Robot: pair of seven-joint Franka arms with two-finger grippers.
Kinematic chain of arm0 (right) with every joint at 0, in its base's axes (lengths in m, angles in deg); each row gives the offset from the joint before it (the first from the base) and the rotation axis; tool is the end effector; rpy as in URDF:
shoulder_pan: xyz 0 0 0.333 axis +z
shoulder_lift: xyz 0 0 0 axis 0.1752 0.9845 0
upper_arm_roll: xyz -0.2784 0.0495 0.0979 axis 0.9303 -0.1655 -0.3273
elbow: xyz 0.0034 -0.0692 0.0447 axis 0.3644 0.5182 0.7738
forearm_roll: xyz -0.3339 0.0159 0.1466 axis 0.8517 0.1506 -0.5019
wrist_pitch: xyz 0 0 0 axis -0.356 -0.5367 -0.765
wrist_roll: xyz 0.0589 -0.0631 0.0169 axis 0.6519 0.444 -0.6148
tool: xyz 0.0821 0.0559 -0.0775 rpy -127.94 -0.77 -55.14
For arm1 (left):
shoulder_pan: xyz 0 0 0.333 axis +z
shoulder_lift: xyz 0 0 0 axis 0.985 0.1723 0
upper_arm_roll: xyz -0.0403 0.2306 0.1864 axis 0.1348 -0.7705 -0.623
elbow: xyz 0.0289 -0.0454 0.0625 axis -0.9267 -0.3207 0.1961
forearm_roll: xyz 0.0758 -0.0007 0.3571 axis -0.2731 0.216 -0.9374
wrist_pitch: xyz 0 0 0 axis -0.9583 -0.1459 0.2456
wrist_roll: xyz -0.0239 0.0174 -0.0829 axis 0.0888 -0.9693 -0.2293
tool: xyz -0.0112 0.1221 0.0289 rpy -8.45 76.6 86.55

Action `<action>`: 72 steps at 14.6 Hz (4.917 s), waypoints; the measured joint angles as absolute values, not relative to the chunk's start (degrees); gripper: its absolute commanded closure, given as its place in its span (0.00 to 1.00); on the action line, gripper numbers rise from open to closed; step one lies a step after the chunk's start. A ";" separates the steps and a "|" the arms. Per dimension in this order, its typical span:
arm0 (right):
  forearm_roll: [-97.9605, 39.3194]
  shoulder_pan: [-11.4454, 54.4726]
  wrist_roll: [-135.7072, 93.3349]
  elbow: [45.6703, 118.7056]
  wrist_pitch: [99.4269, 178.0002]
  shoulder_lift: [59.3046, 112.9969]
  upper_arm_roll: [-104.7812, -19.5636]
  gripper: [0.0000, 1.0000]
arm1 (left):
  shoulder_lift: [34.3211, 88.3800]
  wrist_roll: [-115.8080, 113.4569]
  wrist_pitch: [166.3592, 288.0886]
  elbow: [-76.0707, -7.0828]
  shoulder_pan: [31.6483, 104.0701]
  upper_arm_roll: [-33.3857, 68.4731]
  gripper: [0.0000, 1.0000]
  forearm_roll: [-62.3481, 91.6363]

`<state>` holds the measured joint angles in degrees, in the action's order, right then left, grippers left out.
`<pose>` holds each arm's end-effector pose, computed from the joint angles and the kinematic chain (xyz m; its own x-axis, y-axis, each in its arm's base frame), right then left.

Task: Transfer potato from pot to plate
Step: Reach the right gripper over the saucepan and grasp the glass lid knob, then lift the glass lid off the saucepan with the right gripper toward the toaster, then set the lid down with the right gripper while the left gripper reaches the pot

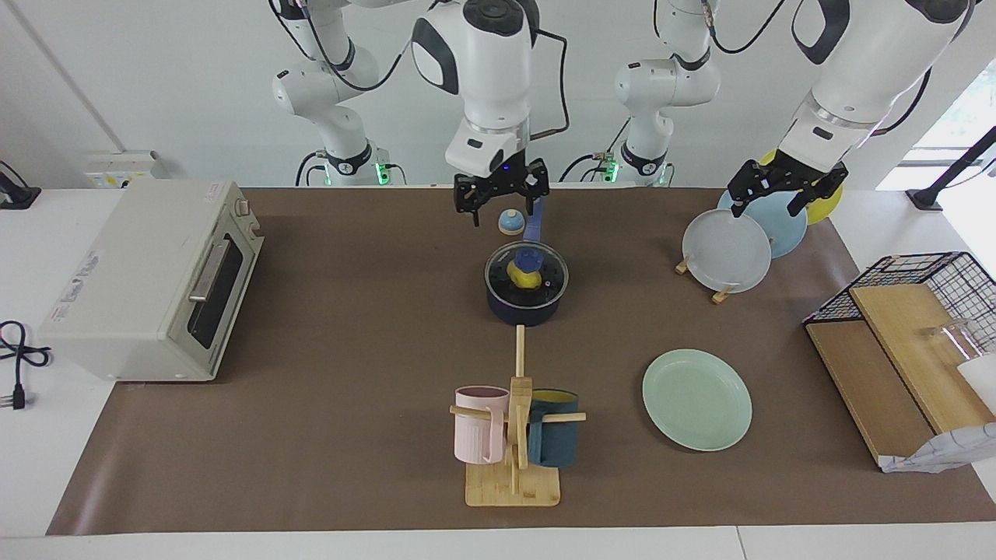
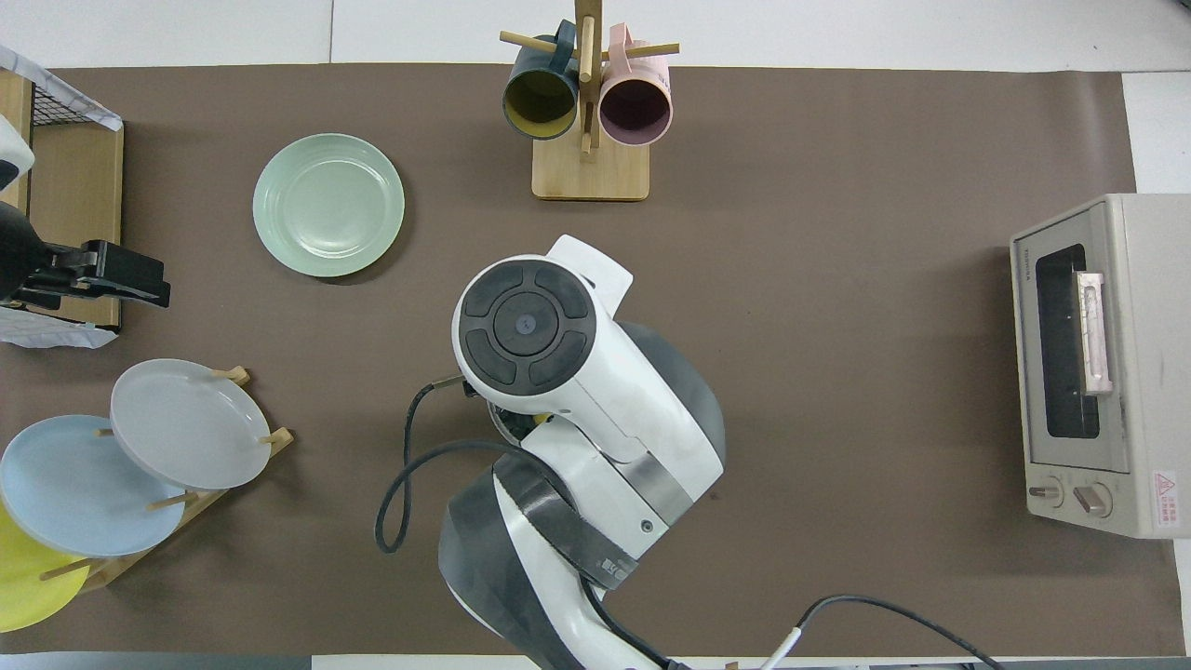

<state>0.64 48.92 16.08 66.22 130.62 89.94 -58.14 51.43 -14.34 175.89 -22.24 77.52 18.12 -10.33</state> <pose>0.4727 0.4215 0.4451 0.9764 0.2146 0.0258 0.2157 -0.9753 -0.0473 0.5161 -0.0563 0.5858 0.9964 -0.0677 -0.0500 -0.0677 -0.9977 0.0023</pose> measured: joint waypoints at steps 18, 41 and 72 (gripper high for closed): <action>2.68 49.65 16.08 75.96 141.89 91.02 -57.96 0.49 | 51.43 -14.34 175.89 -22.24 77.52 18.12 0.00 -10.33; 2.69 23.77 -21.79 76.23 135.24 89.65 -57.06 0.51 | 51.43 -14.34 175.89 -22.24 77.52 18.12 0.00 -10.33; 2.94 11.91 -14.33 72.49 109.05 69.77 -57.60 0.00 | 57.34 29.67 212.80 -48.53 47.87 23.71 0.00 -6.68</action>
